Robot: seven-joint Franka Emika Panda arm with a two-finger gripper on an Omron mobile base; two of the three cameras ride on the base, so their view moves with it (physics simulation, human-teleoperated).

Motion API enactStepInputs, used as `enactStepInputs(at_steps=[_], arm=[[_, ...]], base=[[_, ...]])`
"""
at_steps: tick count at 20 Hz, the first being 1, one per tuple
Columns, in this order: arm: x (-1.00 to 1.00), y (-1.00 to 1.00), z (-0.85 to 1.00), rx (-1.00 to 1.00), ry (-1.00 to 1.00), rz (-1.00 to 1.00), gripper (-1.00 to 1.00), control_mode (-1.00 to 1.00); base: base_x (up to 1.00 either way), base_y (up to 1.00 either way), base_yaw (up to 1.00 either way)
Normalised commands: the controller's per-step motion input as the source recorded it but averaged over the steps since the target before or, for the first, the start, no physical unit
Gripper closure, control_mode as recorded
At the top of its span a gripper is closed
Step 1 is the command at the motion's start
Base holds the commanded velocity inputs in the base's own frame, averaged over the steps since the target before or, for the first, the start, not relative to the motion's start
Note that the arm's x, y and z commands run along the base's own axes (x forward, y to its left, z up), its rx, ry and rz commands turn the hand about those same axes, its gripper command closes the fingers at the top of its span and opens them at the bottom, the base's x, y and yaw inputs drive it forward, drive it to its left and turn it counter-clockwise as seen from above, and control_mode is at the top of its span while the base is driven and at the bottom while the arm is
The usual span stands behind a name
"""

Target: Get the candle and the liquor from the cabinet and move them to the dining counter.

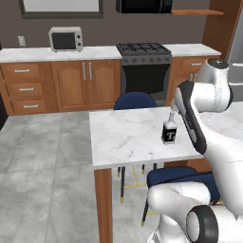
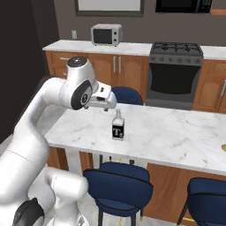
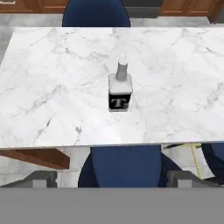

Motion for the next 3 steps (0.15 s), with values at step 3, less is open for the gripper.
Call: enactStepInputs(at_steps=[3], arm=[[-0.96,0.15,0.40,-0.01,0.02,-0.21,-1.00,-1.00]], base=[[0.00,0.00,0.00]])
